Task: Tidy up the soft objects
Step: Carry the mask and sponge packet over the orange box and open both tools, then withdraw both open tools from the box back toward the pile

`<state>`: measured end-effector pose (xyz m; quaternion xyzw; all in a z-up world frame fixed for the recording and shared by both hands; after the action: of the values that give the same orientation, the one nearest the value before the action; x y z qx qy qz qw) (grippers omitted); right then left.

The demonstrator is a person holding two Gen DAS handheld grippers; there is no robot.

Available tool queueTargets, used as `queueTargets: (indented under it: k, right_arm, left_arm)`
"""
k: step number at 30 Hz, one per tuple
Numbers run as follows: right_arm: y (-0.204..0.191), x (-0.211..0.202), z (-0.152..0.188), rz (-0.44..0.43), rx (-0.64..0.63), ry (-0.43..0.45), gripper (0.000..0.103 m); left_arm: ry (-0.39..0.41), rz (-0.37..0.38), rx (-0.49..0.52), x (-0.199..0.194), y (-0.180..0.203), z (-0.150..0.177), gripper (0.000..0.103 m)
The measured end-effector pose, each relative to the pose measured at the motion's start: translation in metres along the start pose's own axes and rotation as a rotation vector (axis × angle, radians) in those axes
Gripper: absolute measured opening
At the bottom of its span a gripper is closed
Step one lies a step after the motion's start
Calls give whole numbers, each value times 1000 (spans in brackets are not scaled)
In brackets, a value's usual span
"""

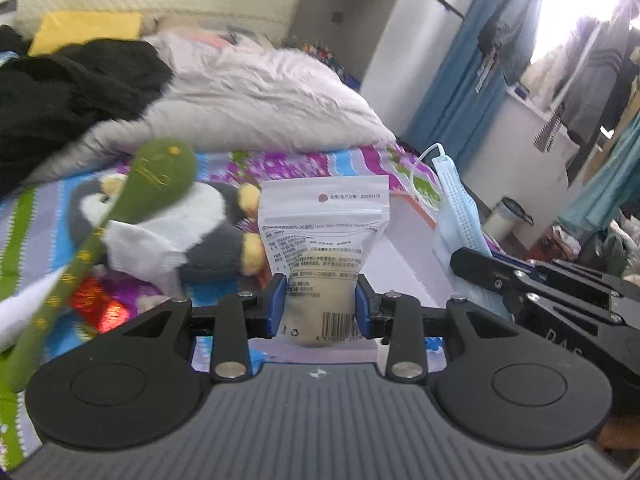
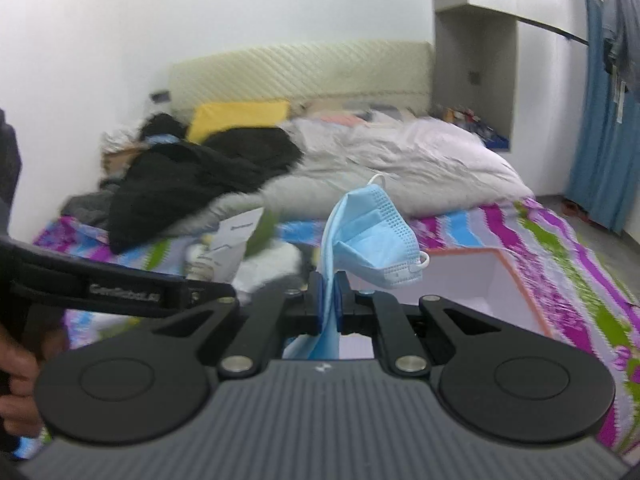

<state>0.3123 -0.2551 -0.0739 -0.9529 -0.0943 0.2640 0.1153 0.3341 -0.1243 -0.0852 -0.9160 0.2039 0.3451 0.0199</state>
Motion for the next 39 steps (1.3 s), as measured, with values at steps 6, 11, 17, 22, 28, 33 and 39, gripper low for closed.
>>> queueTargets:
  k: [6, 11, 17, 22, 28, 33, 39]
  right_arm:
    - [54, 35, 11, 107, 52, -110, 9]
    - [97, 60, 33, 162, 107, -215, 9]
    - [144, 72, 61, 227, 181, -301, 9]
    - [156, 77, 74, 230, 209, -333, 11]
    - [156, 79, 76, 215, 210, -347, 14]
    - [156, 73, 70, 198, 233, -338, 42]
    - [150, 58, 60, 177, 253, -290, 42]
  left_arm:
    - [-120, 47, 13, 74, 21, 2, 41]
    - [-220, 59, 63, 130, 38, 6, 41]
    - [-318, 88, 83, 174, 53, 14, 41]
    - [-363, 96, 132, 192, 68, 28, 41]
    - [-402, 91, 133, 199, 68, 36, 51]
    - [-378, 74, 103, 189, 59, 30, 52]
    - [-311, 51, 109, 163, 52, 17, 52]
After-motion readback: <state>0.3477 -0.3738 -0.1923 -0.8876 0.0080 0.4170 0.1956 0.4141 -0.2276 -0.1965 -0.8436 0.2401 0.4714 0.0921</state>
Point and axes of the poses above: each gripper's, at about its wrist camera, not at the fingertips, and x roughly the way its jaws point, y to its right, z to its underside, the point moved 10 cm from there along x, roughly the way its jaws point, and after that the axes turned 15 degrees about x, right-handed, at the moved point
